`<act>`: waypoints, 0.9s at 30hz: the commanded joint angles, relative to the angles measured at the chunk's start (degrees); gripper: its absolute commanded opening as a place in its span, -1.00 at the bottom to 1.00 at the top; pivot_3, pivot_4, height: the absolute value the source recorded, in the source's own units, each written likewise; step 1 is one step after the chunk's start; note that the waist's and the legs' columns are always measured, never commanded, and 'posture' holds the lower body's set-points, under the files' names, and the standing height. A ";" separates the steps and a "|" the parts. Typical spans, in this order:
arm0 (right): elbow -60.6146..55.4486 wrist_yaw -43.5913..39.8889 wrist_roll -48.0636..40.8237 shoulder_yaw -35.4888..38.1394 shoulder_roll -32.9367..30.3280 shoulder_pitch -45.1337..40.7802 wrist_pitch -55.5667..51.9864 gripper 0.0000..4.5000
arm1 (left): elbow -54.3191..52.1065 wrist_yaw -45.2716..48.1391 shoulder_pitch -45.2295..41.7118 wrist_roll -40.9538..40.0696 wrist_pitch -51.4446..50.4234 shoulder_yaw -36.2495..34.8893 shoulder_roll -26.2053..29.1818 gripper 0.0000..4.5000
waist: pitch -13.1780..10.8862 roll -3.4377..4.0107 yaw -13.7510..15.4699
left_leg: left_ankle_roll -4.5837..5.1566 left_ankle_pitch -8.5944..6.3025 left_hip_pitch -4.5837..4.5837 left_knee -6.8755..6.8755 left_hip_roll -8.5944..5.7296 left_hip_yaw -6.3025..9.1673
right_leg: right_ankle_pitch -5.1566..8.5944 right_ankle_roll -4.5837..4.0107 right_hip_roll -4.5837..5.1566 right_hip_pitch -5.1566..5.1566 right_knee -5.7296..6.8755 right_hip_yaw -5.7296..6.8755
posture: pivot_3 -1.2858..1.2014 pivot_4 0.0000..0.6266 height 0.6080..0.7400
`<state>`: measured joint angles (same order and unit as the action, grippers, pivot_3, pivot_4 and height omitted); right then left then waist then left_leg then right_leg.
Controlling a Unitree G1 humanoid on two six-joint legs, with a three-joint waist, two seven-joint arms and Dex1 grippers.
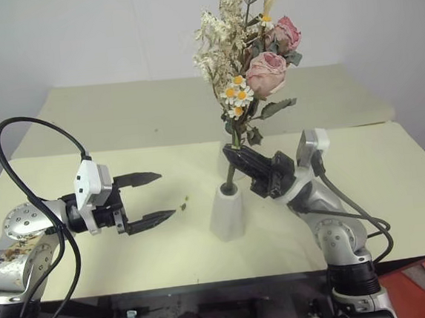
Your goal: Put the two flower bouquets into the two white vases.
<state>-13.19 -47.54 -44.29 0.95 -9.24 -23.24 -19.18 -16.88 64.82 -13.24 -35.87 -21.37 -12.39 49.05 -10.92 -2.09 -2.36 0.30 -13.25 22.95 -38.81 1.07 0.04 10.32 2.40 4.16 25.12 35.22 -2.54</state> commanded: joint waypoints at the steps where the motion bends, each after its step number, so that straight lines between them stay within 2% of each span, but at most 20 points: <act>1: -2.69 -1.83 -2.96 1.10 -0.59 0.36 -0.13 -0.90 | -0.37 0.09 -1.15 0.12 1.33 -0.76 0.02 1.00 | 0.00 0.00 0.00 | 0.00 0.00 0.00 0.00 0.00 0.00 | 0.00 0.00 0.00 0.00 0.00 0.00 | 0.03 -0.52 1.00; 3: -3.11 -2.26 -3.83 0.81 -1.19 0.44 -0.92 -0.58 | -0.17 0.13 -1.25 0.19 1.40 -0.72 0.01 1.00 | 0.00 0.00 0.00 | 0.00 0.00 0.00 0.00 0.00 0.00 | 0.00 0.00 0.00 0.00 -0.01 0.00 | 0.03 -0.52 1.00; 4: -3.50 -2.89 -4.61 0.74 -1.56 0.55 -1.30 -0.50 | -0.21 0.09 -1.24 0.21 1.41 -0.70 -0.01 1.00 | 0.00 0.00 0.01 | 0.00 0.00 0.01 0.00 0.00 0.00 | 0.00 0.00 0.00 0.00 -0.01 0.00 | 0.03 -0.52 1.00; 7: -4.57 -3.97 -5.94 0.73 -2.27 1.07 -1.78 -0.09 | -0.25 0.01 -1.25 0.23 1.45 -0.64 -0.11 1.00 | 0.00 0.00 0.02 | 0.00 0.00 0.01 0.00 0.00 0.00 | 0.00 0.00 0.00 0.00 -0.01 0.00 | 0.03 -0.52 1.00; 8: -4.69 -4.20 -5.90 0.61 -2.52 1.29 -1.75 0.11 | -0.24 0.01 -1.26 0.23 1.47 -0.62 -0.14 1.00 | 0.00 0.00 0.01 | 0.00 0.00 0.01 0.00 0.00 0.00 | 0.00 0.00 0.00 0.00 -0.01 0.00 | 0.03 -0.52 1.00; 9: -4.73 -4.61 -6.01 0.53 -2.79 1.51 -1.81 0.19 | -0.24 0.00 -1.28 0.28 1.50 -0.58 -0.15 1.00 | 0.00 0.00 -0.01 | 0.00 0.00 0.00 0.00 0.00 0.00 | 0.00 0.00 0.00 0.00 -0.01 0.00 | 0.03 -0.52 1.00; 14: -5.09 -6.98 -7.34 0.63 -3.87 2.36 -2.49 0.97 | -0.33 0.01 -1.42 0.37 1.67 -0.51 -0.24 1.00 | 0.00 0.00 0.04 | 0.00 0.00 0.00 0.00 0.00 0.00 | 0.02 0.04 0.00 0.00 0.00 0.00 | 0.03 -0.52 1.00; 19: -5.91 -9.82 -8.00 0.48 -6.65 3.12 -3.31 0.99 | -0.31 0.07 -1.41 0.50 1.69 -0.54 -0.34 1.00 | 0.00 0.00 0.08 | 0.00 0.00 0.01 0.00 0.00 0.00 | 0.03 0.04 0.00 0.00 -0.01 0.00 | 0.03 -0.52 1.00; 23: -6.40 -14.64 -5.16 -0.69 -11.83 3.64 -2.81 0.99 | 0.00 0.24 -1.71 0.66 1.76 -0.40 -0.43 1.00 | 0.00 0.00 0.13 | 0.00 0.00 0.00 -0.01 -0.01 -0.01 | 0.03 0.05 0.02 -0.02 -0.02 0.00 | 0.03 -0.52 1.00; 27: -5.82 -14.61 0.15 -0.90 -15.38 2.64 -1.05 0.99 | 0.56 0.54 -2.26 0.83 1.76 -0.12 -0.53 1.00 | 0.00 -0.01 0.16 | 0.00 0.00 -0.01 -0.01 0.00 0.00 | 0.10 0.15 -0.01 -0.02 -0.01 0.00 | 0.03 -0.52 1.00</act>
<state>-17.47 -61.66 -46.06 0.11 -23.52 -19.53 -21.88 -16.09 65.01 -14.43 -34.87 -20.99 -12.23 48.35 -10.92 -2.09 -2.20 0.30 -13.25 22.94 -38.82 1.07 0.03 10.42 2.56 4.15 25.11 35.22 -2.54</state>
